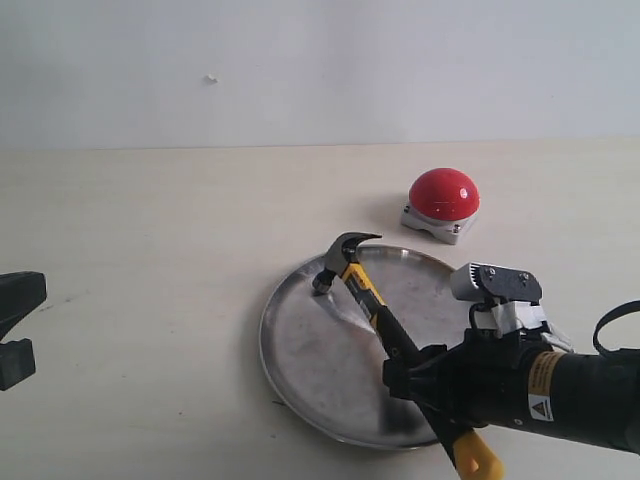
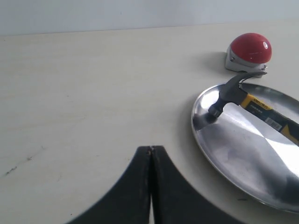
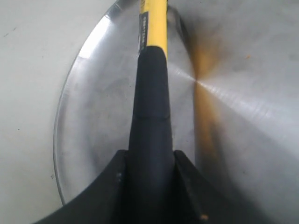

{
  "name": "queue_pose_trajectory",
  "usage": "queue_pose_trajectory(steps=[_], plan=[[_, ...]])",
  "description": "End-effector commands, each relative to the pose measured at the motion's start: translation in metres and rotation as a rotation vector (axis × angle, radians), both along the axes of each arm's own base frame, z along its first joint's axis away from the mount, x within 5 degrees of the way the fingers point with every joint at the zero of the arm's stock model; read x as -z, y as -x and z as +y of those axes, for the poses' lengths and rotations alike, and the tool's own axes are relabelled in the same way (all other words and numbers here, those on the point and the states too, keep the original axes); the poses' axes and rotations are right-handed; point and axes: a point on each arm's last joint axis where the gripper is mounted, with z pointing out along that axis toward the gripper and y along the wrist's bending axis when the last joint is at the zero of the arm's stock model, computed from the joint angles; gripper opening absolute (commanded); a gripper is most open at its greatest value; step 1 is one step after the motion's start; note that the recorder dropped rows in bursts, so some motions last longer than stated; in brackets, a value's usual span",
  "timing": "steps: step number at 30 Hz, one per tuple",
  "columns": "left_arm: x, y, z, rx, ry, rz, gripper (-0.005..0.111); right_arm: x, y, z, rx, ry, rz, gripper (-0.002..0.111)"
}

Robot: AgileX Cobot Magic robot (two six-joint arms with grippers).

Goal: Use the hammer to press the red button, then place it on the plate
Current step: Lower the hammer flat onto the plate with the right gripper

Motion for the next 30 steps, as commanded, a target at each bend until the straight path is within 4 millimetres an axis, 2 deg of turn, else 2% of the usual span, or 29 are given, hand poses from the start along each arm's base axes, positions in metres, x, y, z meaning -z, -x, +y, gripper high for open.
queue_pose_trajectory(steps=[1, 14, 16, 20, 21, 23, 30], plan=[[0.0005, 0.0005, 0.0012, -0.007, 0.005, -0.003, 0.0, -0.0006, -0.0063, 0.0044, -0.005, -0.05, -0.051, 0.0], [0.0005, 0.0005, 0.0012, -0.007, 0.005, -0.003, 0.0, -0.0018, -0.0056, 0.0064, -0.03, -0.068, -0.065, 0.0], [0.0005, 0.0005, 0.0012, -0.007, 0.005, -0.003, 0.0, -0.0018, -0.0056, 0.0064, -0.029, -0.069, -0.064, 0.005], [0.0005, 0.0005, 0.0012, -0.007, 0.005, -0.003, 0.0, -0.0018, -0.0056, 0.0064, -0.029, -0.069, -0.064, 0.027], [0.0005, 0.0005, 0.0012, -0.007, 0.005, -0.003, 0.0, -0.0018, -0.0057, 0.0063, -0.026, -0.069, -0.064, 0.036], [0.0005, 0.0005, 0.0012, -0.007, 0.005, -0.003, 0.0, -0.0019, -0.0062, 0.006, -0.018, -0.07, -0.064, 0.042], [0.0005, 0.0005, 0.0012, -0.007, 0.005, -0.003, 0.0, -0.0037, -0.0123, -0.0012, 0.088, -0.037, -0.076, 0.043]])
